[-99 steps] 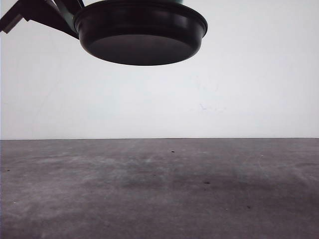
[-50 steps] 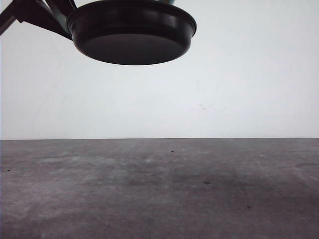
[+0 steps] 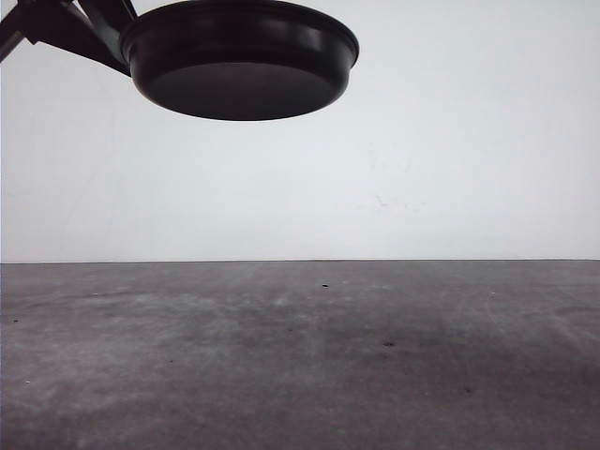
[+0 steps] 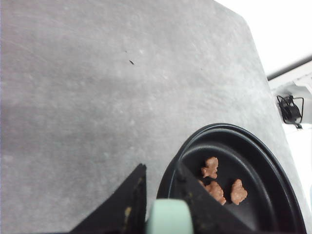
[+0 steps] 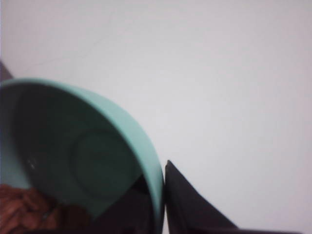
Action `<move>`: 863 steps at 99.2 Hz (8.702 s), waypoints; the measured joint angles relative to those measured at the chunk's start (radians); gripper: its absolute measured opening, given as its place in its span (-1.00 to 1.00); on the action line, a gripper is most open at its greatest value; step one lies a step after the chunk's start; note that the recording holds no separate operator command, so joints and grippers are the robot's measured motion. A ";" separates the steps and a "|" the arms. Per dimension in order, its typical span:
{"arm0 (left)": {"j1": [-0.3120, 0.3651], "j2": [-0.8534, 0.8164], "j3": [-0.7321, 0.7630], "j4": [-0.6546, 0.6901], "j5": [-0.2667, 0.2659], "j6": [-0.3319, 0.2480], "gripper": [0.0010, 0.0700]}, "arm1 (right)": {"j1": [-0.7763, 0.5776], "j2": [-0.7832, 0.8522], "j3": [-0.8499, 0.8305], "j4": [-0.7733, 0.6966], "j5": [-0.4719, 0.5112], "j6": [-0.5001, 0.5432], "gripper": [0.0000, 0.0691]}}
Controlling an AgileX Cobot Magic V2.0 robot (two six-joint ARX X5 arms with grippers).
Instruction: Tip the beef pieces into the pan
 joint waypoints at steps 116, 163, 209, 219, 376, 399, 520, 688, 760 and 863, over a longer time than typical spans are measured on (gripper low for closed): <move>0.047 0.000 0.000 0.017 0.026 0.005 -0.86 | -0.051 0.053 0.000 0.031 -0.069 -0.093 -0.96; 0.054 0.000 0.000 0.014 0.026 0.014 -0.86 | -0.028 0.054 -0.001 0.053 0.041 -0.047 -0.95; 0.058 0.000 0.000 -0.009 0.025 0.058 -0.86 | -0.391 -0.274 0.003 -0.587 -0.172 0.932 -0.95; 0.058 0.000 0.000 -0.008 0.025 0.058 -0.86 | -0.610 -0.298 0.006 -0.863 -0.346 1.069 -0.95; 0.058 0.020 0.000 -0.008 -0.053 0.079 -0.86 | -1.221 -0.410 -0.058 -0.993 -0.933 1.313 0.23; 0.058 0.148 0.000 -0.004 -0.086 0.089 -0.86 | -1.059 -0.502 0.264 -0.985 -0.963 1.256 -0.90; 0.035 0.417 0.000 -0.055 -0.150 0.183 0.20 | -0.976 -0.731 0.286 -1.441 -0.671 0.964 -0.96; 0.123 -1.018 -0.582 0.008 -0.467 0.278 -0.93 | -0.957 -1.088 -0.554 -0.836 -0.672 0.780 -0.96; 0.123 -1.040 -0.580 0.006 -0.473 0.266 -0.93 | -0.956 -1.129 -0.554 -0.835 -0.672 0.780 -0.96; 0.123 -1.040 -0.580 0.006 -0.474 0.266 -0.93 | -0.956 -1.396 -1.182 -0.542 -0.669 0.935 -0.96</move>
